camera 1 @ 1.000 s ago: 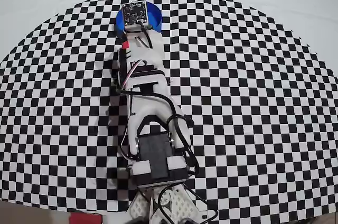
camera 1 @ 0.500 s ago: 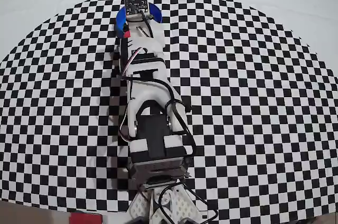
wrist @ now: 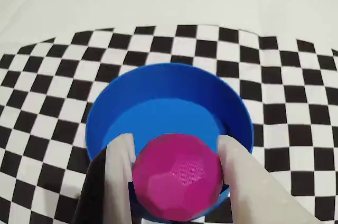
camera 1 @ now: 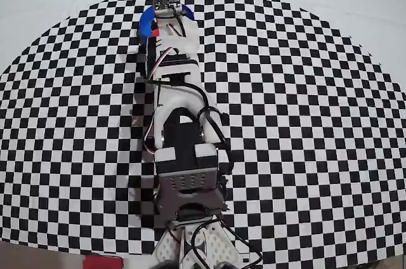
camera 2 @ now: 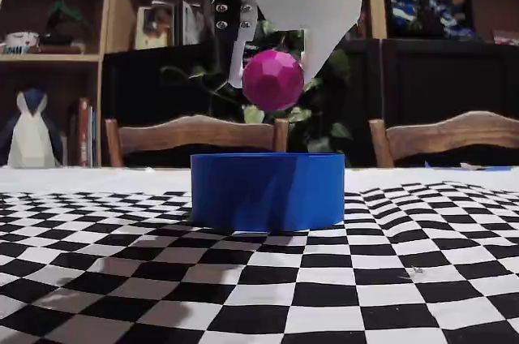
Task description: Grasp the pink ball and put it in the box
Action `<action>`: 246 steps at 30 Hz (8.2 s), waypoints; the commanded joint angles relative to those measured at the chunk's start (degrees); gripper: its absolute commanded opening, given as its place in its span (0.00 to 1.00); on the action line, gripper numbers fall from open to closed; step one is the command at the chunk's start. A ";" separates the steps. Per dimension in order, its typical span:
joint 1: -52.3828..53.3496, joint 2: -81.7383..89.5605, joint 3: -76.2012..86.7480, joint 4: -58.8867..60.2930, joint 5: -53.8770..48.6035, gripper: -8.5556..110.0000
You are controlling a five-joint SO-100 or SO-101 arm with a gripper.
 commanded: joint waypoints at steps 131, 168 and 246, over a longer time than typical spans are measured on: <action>-0.88 -5.10 -13.80 -0.44 8.96 0.07; 11.60 63.19 44.21 22.85 76.29 0.07; 6.94 104.06 66.88 51.15 89.91 0.07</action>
